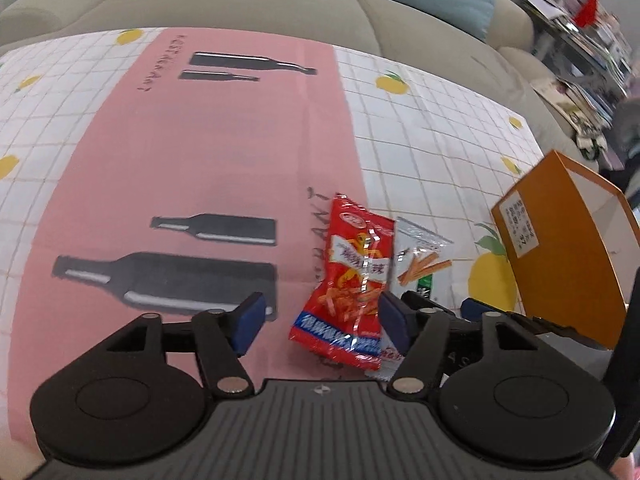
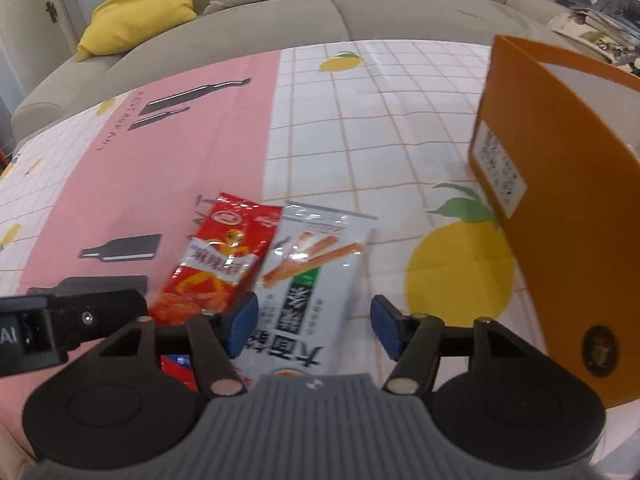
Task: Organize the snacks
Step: 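Grasp the red spicy strip pack with the left tool while the right tool grasps the white stick pack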
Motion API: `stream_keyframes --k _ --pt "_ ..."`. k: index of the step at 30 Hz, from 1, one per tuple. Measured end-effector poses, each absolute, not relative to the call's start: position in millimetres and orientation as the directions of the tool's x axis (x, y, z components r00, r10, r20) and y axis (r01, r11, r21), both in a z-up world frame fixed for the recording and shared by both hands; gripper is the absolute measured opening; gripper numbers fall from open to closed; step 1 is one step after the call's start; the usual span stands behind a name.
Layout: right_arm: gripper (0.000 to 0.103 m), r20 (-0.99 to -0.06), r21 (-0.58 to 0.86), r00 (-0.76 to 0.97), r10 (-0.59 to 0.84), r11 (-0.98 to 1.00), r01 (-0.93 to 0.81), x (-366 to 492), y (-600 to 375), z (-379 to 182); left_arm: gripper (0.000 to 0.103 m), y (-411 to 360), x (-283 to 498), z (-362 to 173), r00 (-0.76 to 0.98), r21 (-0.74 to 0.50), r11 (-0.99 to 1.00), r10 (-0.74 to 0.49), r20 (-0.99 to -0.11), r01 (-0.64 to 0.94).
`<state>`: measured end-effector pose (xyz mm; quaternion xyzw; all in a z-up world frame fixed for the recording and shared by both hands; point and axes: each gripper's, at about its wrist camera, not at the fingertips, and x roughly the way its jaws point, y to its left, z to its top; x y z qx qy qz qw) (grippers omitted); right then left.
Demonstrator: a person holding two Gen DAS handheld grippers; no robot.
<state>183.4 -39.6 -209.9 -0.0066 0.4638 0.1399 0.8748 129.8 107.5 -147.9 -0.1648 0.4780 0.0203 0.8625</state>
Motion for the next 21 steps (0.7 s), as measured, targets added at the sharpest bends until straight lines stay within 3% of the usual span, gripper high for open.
stream_keyframes --k 14,19,21 --pt "0.062 -0.817 0.115 0.539 0.206 0.973 -0.198 190 -68 -212 0.084 80 184 -171 0.451 -0.174 0.985 -0.155 -0.879 -0.001" --pt "0.062 -0.809 0.1 0.549 0.209 0.97 -0.222 187 -65 -212 0.068 89 190 -176 0.42 -0.146 0.989 -0.123 -0.899 -0.022" --pt "0.062 -0.806 0.102 0.552 0.215 0.968 -0.228 187 -64 -211 0.068 92 188 -175 0.422 -0.114 0.993 -0.09 -0.902 -0.032"
